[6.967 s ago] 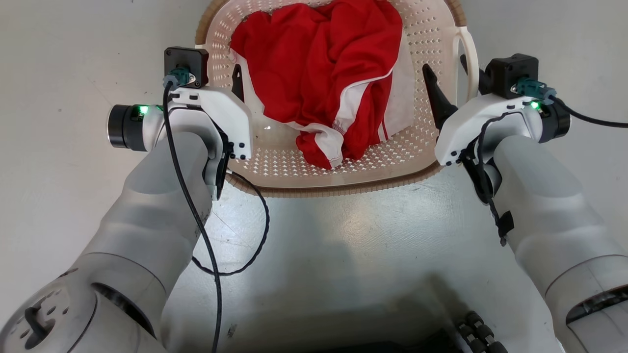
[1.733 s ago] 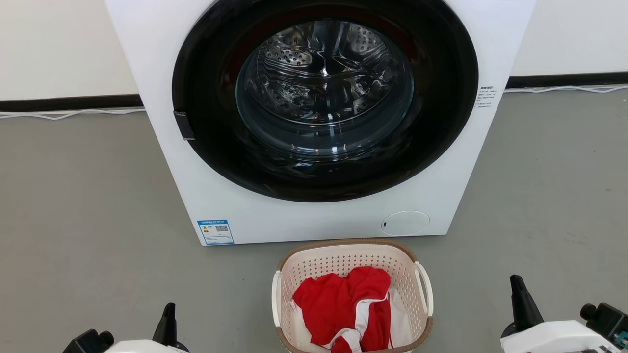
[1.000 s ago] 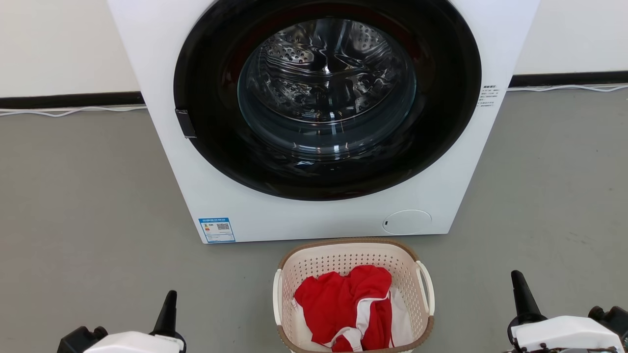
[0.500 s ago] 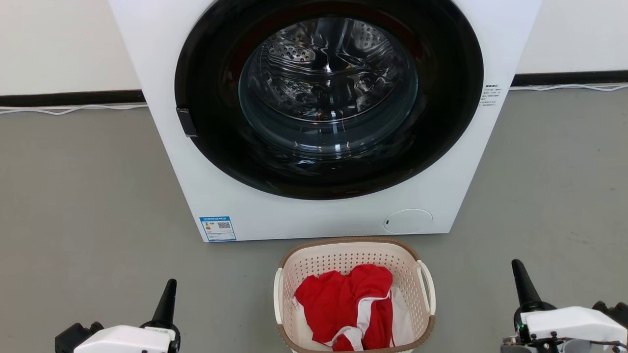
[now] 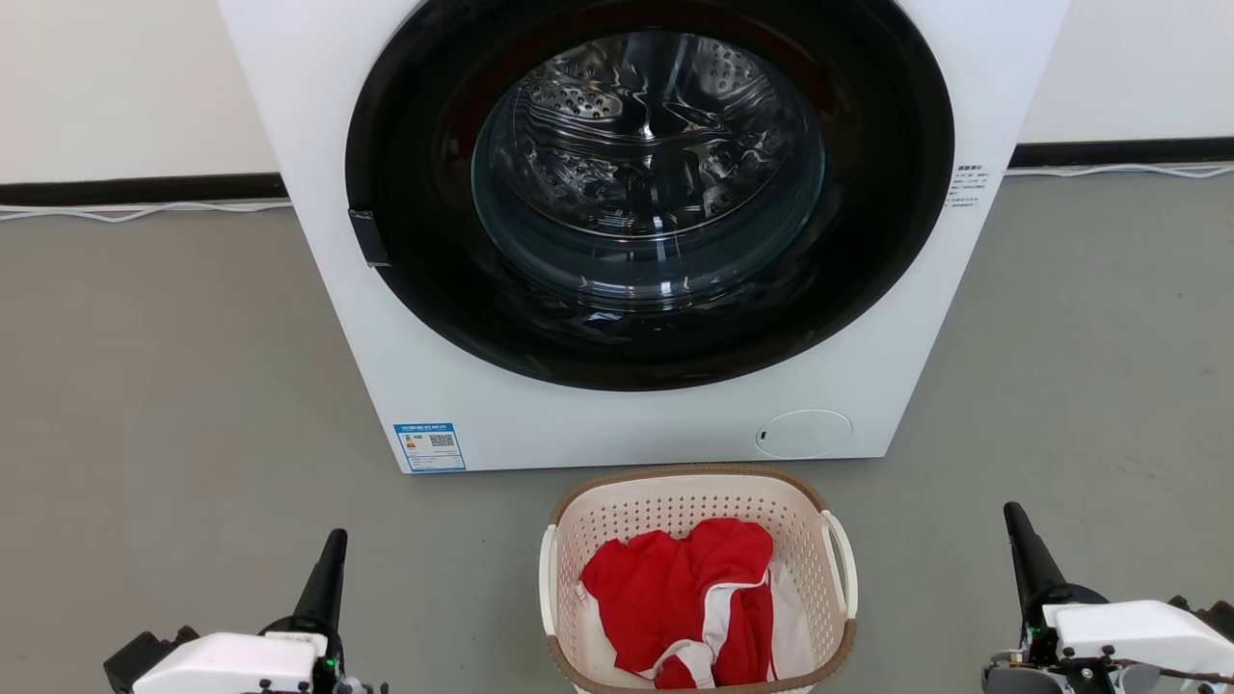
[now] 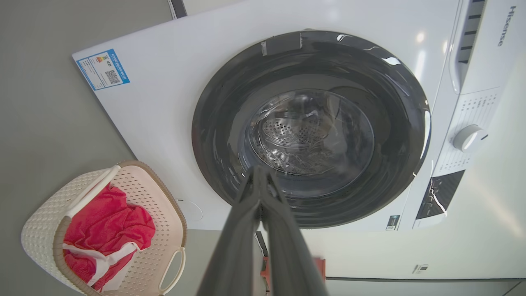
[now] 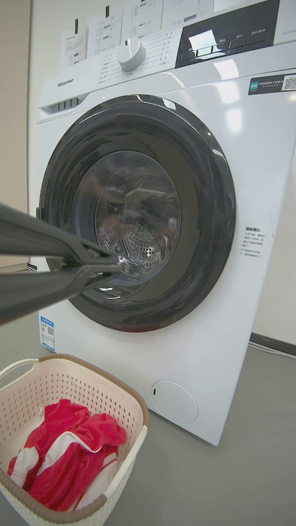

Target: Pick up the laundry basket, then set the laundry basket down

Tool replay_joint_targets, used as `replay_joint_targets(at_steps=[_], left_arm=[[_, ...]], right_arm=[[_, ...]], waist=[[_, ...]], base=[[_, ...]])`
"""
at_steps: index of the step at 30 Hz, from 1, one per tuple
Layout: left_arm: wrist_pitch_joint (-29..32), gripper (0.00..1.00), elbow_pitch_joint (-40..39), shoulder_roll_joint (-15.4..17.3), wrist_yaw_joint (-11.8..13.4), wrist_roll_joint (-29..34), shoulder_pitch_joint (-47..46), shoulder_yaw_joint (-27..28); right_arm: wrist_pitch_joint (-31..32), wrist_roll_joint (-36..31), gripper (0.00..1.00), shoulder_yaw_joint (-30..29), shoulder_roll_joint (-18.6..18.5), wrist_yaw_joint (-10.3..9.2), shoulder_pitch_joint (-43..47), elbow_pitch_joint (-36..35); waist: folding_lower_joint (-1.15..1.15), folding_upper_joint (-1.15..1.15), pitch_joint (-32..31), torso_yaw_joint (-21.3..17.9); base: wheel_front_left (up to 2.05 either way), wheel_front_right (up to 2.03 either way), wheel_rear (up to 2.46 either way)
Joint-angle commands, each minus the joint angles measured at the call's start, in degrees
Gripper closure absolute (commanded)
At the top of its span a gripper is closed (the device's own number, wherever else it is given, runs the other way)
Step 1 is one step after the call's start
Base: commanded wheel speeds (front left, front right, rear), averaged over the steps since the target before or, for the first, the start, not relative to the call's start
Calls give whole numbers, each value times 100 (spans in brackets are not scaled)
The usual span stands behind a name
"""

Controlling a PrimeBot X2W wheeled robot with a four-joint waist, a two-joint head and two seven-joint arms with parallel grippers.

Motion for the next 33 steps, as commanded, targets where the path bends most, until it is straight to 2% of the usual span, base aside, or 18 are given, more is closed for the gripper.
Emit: replay_joint_targets(at_steps=[1,18,33], left_arm=[[70,100,-221,50,-81,-186,-361,180],[340,100,-428,26,-206,-1058,-420,291],[347,100,-434,26,-210,-1083,-422,294]], right_arm=[[74,245,100,93,-21,37,-297,-203],[338,1382,100,66,8,42,-347,-363],[345,1414,100,66,8,42,-348,-367]], waist=[[0,0,3,3],[0,0,25,24],[0,0,25,25]], base=[[0,0,0],[0,0,0],[0,0,0]])
